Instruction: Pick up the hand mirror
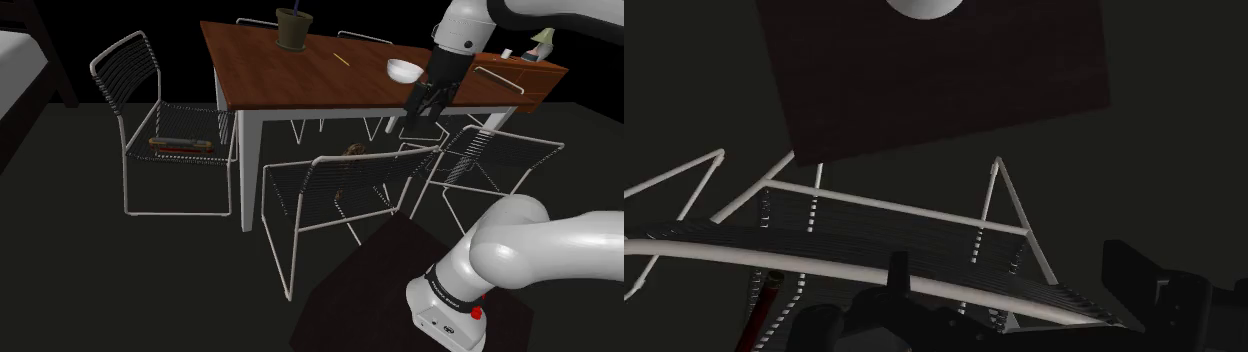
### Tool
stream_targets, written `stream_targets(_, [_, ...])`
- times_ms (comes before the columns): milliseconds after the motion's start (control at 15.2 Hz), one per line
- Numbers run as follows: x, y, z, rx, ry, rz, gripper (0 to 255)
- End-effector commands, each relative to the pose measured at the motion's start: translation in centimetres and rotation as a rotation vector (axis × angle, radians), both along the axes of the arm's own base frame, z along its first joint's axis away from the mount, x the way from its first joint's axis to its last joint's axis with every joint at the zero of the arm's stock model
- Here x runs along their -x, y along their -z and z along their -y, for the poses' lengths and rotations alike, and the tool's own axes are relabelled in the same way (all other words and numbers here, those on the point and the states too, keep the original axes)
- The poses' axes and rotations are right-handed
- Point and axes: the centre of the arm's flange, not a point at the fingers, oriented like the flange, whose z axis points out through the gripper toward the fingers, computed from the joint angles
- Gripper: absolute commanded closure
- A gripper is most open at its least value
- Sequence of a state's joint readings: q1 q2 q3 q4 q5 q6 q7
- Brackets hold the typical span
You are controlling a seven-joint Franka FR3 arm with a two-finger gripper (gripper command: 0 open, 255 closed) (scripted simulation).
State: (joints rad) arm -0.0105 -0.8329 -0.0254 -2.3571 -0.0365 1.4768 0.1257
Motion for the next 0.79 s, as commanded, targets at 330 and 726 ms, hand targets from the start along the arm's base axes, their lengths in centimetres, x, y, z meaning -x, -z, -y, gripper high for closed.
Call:
stream_targets(330, [-1.3, 4.3, 4.9, -0.030, -0.210, 0.048, 0])
stream_targets(726, [-4.4, 9.6, 10.1, -0.066, -0.462, 0.106, 0])
